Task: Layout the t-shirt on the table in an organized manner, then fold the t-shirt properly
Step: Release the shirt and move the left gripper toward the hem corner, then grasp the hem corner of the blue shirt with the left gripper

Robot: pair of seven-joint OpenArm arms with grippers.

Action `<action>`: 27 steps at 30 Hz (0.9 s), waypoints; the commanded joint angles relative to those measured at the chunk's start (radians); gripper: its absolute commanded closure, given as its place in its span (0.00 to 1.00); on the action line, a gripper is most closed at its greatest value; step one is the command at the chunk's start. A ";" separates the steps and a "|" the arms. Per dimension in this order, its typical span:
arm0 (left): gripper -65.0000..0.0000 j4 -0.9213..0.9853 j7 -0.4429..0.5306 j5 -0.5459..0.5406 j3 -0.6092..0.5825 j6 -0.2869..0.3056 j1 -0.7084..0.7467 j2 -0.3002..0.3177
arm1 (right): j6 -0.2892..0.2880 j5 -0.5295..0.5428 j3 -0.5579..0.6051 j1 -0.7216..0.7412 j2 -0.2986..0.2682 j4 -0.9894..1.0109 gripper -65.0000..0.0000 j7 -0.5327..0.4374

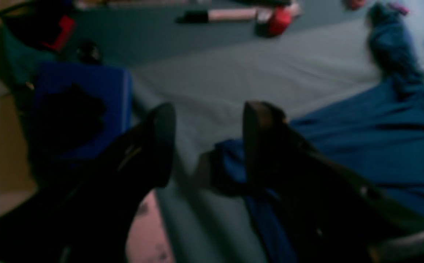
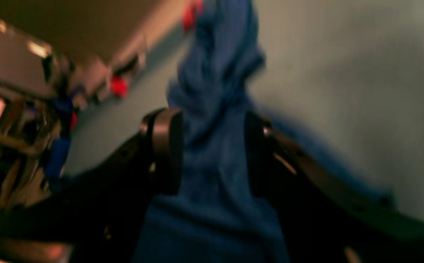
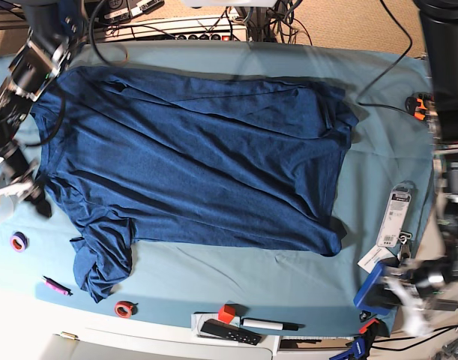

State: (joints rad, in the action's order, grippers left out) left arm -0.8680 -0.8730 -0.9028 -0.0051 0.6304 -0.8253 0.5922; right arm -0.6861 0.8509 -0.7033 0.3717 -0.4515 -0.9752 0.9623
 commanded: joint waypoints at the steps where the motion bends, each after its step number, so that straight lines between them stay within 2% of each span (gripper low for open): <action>1: 0.57 -0.014 0.008 -0.023 0.010 -0.001 -0.031 0.036 | -0.012 -0.031 -0.001 0.050 -0.025 -0.016 0.58 -0.022; 3: 0.57 -0.014 0.008 -0.027 0.010 -0.001 -0.024 0.077 | -0.012 -0.157 0.024 0.100 -0.026 -0.016 0.57 -0.052; 6: 0.57 -0.013 0.005 -0.026 0.010 -0.002 -0.014 0.110 | -0.008 -0.339 0.105 0.154 -0.029 -0.016 0.47 -0.182; 8: 0.57 -0.013 0.005 -0.026 0.010 -0.004 -0.006 0.117 | 0.054 -0.434 0.177 0.182 -0.028 -0.009 0.41 -0.245; 12: 0.57 -0.013 0.009 -0.026 0.010 -0.001 0.021 0.116 | 0.132 -0.566 0.324 0.241 -0.029 0.050 0.40 -0.270; 15: 0.57 -0.013 0.009 -0.026 0.010 0.000 0.042 0.106 | 0.166 -0.595 0.393 0.288 -0.032 0.149 0.40 -0.286; 20: 0.57 -0.013 0.009 -0.030 0.010 0.010 0.070 0.100 | 0.163 -0.608 0.408 0.352 -0.060 0.339 0.40 -0.322; 27: 0.57 -0.014 0.008 -0.063 0.010 0.025 0.075 0.100 | 0.163 -0.642 0.408 0.333 -0.095 0.389 0.40 -0.321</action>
State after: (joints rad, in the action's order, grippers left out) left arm -0.8680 -0.8852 -0.9478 -0.0017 0.6491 -0.7158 0.6731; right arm -0.5201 0.2028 -0.2935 0.6785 -0.5232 -0.5713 0.6640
